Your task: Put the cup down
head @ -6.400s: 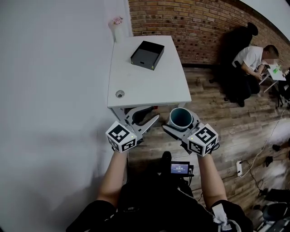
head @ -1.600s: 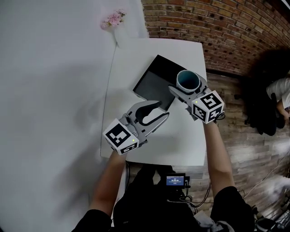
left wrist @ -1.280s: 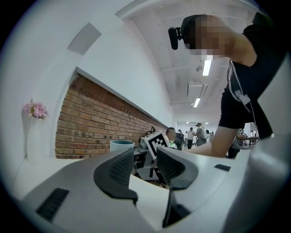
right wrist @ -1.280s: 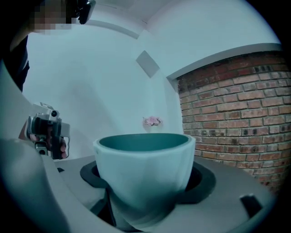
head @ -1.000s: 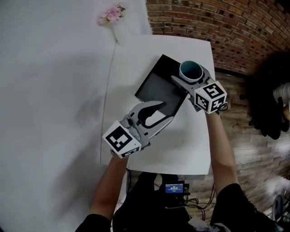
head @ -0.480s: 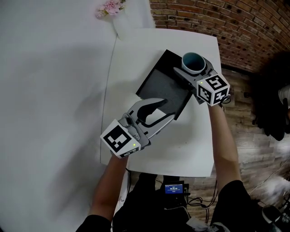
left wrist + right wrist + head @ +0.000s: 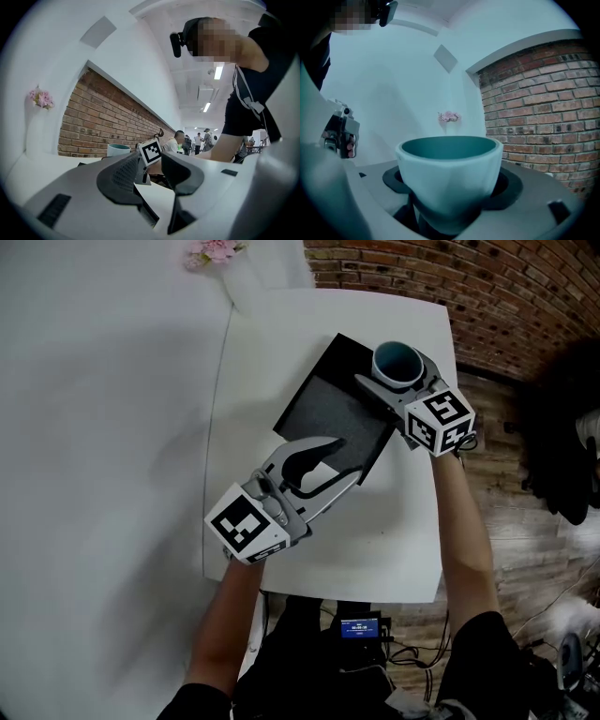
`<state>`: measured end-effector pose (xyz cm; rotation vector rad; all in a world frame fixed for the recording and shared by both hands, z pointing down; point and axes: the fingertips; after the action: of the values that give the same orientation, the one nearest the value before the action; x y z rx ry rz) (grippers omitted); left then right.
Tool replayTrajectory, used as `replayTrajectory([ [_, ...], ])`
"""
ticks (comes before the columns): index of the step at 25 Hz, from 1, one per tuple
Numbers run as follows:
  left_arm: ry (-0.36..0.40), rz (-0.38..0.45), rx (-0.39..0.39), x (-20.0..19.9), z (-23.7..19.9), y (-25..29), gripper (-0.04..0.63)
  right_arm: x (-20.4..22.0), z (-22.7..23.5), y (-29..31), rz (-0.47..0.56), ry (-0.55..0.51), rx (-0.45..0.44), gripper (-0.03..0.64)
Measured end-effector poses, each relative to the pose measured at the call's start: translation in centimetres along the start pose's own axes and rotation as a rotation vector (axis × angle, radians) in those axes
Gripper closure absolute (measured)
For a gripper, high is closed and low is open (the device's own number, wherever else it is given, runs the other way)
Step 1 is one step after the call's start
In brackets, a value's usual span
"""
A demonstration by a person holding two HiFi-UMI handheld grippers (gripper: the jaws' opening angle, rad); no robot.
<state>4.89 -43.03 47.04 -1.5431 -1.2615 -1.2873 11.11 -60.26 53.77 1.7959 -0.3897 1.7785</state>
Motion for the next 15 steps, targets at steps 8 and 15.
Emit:
replayTrajectory([
  [8, -0.007, 0.006, -0.004, 0.25, 0.01, 0.02, 0.434, 0.54, -0.34, -0.68, 0.013, -0.065, 0.016, 0.212],
  [15, -0.01, 0.014, -0.007, 0.11, 0.0, -0.23, 0.434, 1.01, -0.24, -0.38, -0.005, -0.059, 0.034, 0.212],
])
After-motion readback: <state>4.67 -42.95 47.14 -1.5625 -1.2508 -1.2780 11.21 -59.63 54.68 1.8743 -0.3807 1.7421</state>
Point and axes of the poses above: the fingertips, and each gripper's own axes: y forward along the fingers, z to its right, x out of its underside, and after that the axes turned 5 degrees about x, right-handed
